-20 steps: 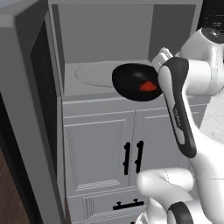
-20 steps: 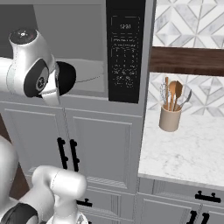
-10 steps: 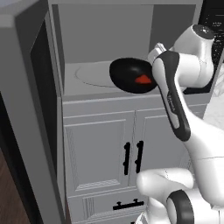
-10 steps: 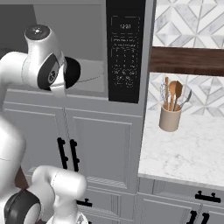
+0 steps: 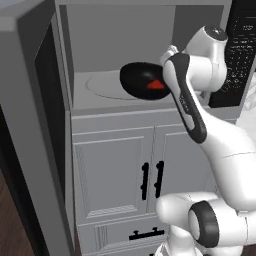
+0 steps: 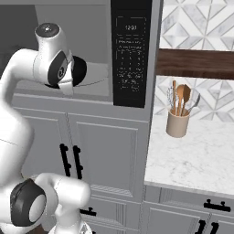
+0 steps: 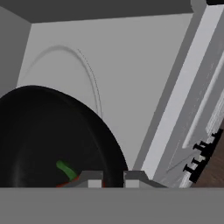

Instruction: Pick the bell pepper from the sink and place it in the bowl. Then pick the bowl and place it in the microwave. Then close the microwave door and press the start button.

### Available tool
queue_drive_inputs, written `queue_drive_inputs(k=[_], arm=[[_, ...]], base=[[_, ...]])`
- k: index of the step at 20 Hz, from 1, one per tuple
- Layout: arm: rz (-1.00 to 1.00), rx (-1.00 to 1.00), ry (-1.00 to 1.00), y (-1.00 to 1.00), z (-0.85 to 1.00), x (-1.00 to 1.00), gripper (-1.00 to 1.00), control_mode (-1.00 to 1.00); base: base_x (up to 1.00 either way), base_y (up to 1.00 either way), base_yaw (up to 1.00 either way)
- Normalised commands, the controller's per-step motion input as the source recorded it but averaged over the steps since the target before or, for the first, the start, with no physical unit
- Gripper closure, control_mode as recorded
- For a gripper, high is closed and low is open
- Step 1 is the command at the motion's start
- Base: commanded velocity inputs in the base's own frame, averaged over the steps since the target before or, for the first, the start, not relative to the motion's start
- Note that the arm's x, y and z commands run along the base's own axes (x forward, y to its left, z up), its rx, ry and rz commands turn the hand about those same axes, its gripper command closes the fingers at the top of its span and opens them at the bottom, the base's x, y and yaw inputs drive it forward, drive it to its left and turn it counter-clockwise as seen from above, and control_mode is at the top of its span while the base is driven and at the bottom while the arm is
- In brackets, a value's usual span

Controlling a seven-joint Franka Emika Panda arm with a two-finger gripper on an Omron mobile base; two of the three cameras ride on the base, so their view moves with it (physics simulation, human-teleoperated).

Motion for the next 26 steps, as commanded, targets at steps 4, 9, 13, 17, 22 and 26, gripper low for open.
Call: queue_drive_inputs(k=[4, 9, 13, 17, 22, 26], arm=[[0.00, 0.00, 0.00, 0.19, 0.00, 0.44, 1.00, -1.00], [0.00, 0.00, 0.00, 0.06, 0.00, 0.45, 1.00, -1.00], [0.00, 0.00, 0.00, 0.00, 0.00, 0.36, 1.00, -1.00], [0.00, 0.00, 0.00, 0.02, -0.09, 0.23, 1.00, -1.00], [0.00, 0.00, 0.00, 0.07, -0.34, 0.09, -1.00, -1.00], [0.00, -0.01, -0.09, 0.01, -0.13, -0.15, -1.00, -1.00]], base=[[0.00, 0.00, 0.00], [0.00, 0.00, 0.00], [0.00, 0.00, 0.00], [0.00, 0.00, 0.00], [0.00, 0.00, 0.00], [0.00, 0.00, 0.00]])
